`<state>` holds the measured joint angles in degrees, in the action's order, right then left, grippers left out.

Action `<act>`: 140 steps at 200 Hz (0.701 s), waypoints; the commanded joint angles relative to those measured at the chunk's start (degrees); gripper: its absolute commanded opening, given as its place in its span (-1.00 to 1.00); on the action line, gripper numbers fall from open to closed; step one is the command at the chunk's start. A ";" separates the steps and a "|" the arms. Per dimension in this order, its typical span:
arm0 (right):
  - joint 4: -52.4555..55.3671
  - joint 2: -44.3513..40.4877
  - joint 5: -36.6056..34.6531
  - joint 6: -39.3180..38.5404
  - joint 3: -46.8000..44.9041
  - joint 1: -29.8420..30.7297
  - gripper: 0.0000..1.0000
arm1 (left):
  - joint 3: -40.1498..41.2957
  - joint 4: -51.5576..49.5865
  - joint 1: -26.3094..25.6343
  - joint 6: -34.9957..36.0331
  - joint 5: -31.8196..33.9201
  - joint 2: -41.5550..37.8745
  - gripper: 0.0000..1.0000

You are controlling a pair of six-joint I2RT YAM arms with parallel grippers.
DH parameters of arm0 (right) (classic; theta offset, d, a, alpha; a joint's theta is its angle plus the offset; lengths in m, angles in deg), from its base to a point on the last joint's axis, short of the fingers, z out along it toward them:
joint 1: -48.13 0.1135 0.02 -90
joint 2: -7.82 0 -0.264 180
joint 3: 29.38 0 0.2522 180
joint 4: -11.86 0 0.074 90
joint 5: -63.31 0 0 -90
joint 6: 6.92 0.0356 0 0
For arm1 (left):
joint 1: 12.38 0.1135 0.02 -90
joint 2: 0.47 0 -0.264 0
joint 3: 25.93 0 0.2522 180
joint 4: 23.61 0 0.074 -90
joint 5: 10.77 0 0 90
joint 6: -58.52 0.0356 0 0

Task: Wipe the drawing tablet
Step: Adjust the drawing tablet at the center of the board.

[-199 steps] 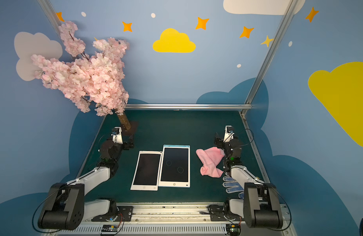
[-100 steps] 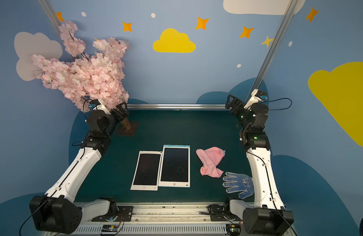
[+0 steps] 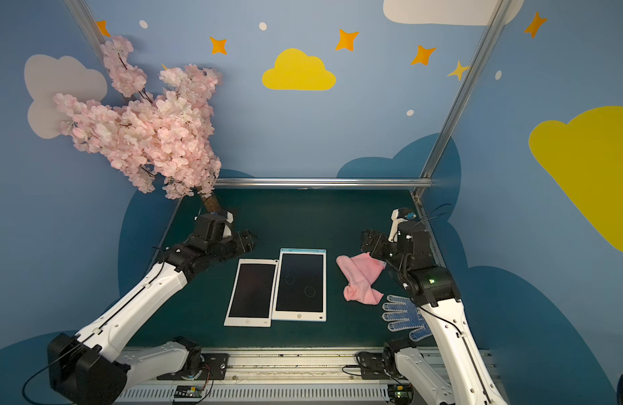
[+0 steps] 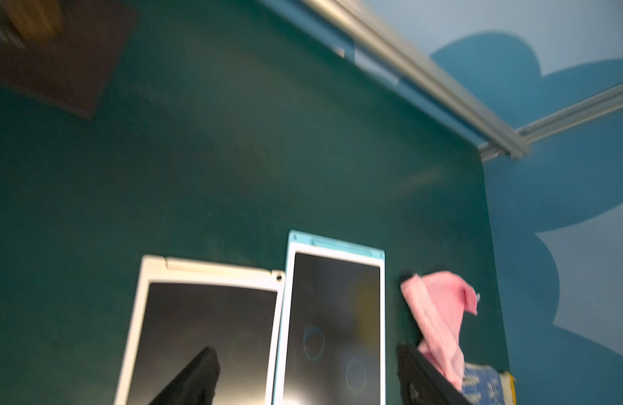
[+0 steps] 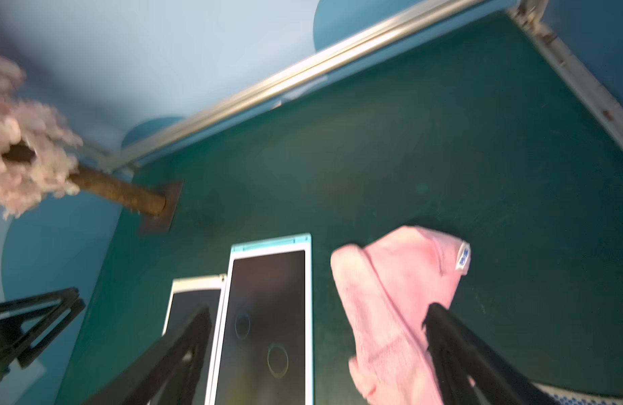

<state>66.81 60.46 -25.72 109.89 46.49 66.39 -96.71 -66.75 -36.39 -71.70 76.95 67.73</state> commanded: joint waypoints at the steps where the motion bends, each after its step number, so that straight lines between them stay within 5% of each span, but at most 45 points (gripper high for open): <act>1: 10.81 5.64 -1.54 -1.62 2.11 8.87 0.89 | 1.45 -5.35 -5.24 -2.34 -4.08 1.58 0.45; 58: 13.70 8.18 -8.80 2.31 -5.76 35.87 0.79 | -4.42 -4.22 -8.87 -1.37 -7.36 17.12 0.36; 103: 13.14 14.76 -7.70 9.21 -7.96 50.68 0.61 | -18.07 -11.43 -3.59 2.21 -15.99 35.16 0.25; 140: 12.20 26.46 -5.09 11.34 -6.15 56.85 0.54 | -26.19 -11.86 -0.79 2.45 -16.22 43.01 0.27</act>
<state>78.28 80.68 -32.19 118.57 39.06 121.25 -119.05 -75.39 -38.73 -70.63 63.05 108.41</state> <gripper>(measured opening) 0.775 0.629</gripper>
